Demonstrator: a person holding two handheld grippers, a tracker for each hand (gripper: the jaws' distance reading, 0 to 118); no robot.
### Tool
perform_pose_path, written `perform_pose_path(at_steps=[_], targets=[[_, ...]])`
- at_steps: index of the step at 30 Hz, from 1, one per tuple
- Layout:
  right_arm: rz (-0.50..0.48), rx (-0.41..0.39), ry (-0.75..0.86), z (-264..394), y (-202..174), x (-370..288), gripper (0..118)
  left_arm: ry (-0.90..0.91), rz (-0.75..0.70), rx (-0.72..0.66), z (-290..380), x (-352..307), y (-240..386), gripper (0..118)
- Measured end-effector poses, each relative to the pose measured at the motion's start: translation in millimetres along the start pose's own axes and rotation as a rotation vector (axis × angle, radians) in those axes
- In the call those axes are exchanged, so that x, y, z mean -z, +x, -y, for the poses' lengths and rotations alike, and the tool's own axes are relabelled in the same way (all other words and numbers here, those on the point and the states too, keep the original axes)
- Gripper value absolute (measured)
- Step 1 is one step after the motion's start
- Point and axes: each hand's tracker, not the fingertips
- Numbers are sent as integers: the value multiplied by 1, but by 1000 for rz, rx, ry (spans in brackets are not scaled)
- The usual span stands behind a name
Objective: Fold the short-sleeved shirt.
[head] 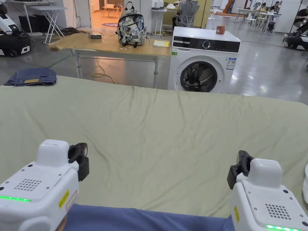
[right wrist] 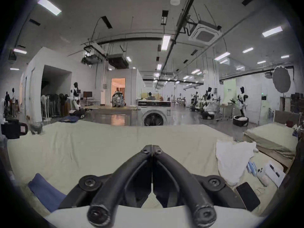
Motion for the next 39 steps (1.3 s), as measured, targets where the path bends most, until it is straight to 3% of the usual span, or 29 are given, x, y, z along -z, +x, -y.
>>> perform_pose_path(at_steps=[7, 14, 15, 19, 21, 23, 28, 32, 36, 38, 39], targets=[[-32, -27, 8, -1, -18, 7, 0, -316, 250, -285, 3, 20, -92, 0], [-80, -33, -54, 10, -28, 14, 0, -683, 462, -479, 46, 66, -165, 0], [-84, -31, -58, 12, -28, 15, 0, -731, 456, -509, 52, 70, -172, 6], [-97, -26, -93, 20, -29, 18, 0, -803, 462, -635, 75, 78, -196, 53], [-96, -21, -115, 21, -30, 19, 0, -819, 491, -702, 84, 84, -207, 63], [-103, -12, -123, 22, -29, 20, 0, -845, 503, -752, 91, 86, -211, 64], [-106, -36, -132, 21, -29, 20, 0, -942, 386, -695, 109, 95, -206, 64], [-111, -21, -149, 21, -28, 22, 0, -892, 508, -891, 134, 99, -202, 64], [-115, -16, -157, 20, -28, 23, 0, -905, 599, -928, 145, 101, -198, 64], [-116, -19, -157, 20, -28, 23, 0, -904, 577, -912, 146, 104, -200, 61], [-117, -18, -159, 20, -28, 23, 0, -907, 576, -921, 146, 104, -199, 51]])
